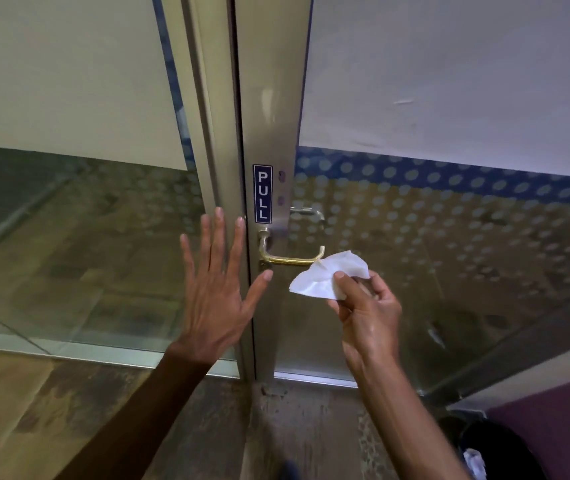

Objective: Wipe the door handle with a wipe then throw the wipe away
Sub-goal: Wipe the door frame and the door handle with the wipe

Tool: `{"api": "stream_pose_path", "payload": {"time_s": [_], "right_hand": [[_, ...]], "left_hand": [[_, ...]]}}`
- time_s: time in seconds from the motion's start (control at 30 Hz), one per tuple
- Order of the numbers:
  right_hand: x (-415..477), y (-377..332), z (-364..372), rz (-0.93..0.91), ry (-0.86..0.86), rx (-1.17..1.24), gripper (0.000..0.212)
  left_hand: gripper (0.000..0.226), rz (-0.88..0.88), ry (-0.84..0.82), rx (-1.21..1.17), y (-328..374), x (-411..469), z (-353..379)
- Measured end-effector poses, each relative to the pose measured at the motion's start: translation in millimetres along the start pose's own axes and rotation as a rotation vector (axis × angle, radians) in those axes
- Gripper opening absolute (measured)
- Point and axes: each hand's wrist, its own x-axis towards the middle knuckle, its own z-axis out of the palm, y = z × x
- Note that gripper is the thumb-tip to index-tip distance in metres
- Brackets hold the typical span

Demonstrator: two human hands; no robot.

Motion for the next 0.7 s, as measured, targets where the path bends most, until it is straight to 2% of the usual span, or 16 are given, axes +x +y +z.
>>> {"api": "stream_pose_path", "payload": {"time_s": [0.13, 0.33, 0.4, 0.5, 0.53, 0.7], "right_hand": [[30.0, -7.5, 23.5, -0.132, -0.015, -0.056, 0.022], [68.1, -17.4, 56.3, -0.695, -0.072, -0.465, 0.027], [78.9, -25.5, 61.8, -0.965, -0.042, -0.584, 0.025], [100.7, -34.0, 78.4, -1.667, -0.030, -0.837, 0.015], [108.9, -33.4, 87.0, -1.824, -0.057, -0.886, 0.015], [146.3, -20.9, 106.8, -2.118, -0.333, -1.196, 0.025]], "left_hand": [[0.080, 0.004, 0.058, 0.049, -7.5, 27.1, 11.6], [0.079, 0.014, 0.166, 0.116, -17.4, 64.4, 29.7], [0.079, 0.005, 0.185, 0.106, -16.4, 72.2, 30.6], [0.078, -0.012, 0.195, 0.086, -18.1, 80.2, 33.4], [0.078, -0.017, 0.193, 0.073, -19.7, 82.9, 34.7], [0.077, 0.019, 0.154, 0.030, -30.7, 90.0, 41.8]]}}
